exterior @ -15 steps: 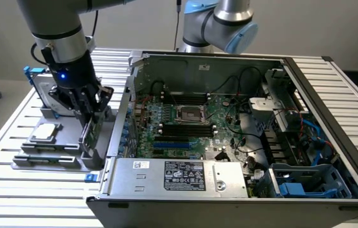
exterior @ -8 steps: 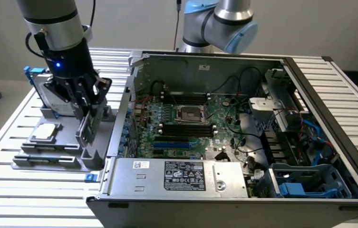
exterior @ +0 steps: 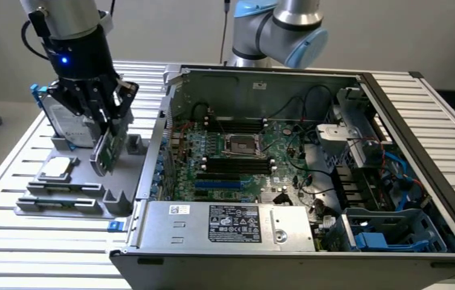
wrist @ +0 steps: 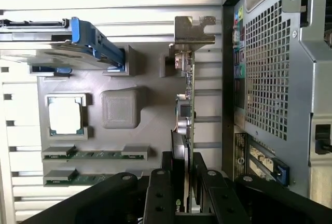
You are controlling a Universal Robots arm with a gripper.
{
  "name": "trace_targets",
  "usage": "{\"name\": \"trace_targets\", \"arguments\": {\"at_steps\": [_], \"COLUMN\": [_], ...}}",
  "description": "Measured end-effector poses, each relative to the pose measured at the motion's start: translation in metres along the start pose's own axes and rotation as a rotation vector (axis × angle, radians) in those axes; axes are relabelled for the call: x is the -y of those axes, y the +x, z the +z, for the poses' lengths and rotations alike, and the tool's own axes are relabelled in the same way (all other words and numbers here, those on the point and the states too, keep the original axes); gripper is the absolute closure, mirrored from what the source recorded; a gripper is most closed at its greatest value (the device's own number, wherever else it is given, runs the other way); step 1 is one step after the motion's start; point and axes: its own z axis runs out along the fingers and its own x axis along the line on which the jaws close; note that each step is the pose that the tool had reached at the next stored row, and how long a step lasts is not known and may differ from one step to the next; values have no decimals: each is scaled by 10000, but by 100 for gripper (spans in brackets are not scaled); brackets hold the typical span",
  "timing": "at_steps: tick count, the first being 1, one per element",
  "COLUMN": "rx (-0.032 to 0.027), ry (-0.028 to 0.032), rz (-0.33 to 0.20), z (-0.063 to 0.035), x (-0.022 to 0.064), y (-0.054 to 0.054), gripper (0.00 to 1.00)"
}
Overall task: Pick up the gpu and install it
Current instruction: 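Pick up the gpu and move the gpu toward the slot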
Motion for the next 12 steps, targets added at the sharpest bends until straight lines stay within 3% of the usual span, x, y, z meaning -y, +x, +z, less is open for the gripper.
{"name": "trace_targets", "arguments": {"at_steps": [12], "rx": [67], "ry": [-24], "rz": [-6], "z": [-334], "x": [1], "y": [-14], "gripper": [74]}}
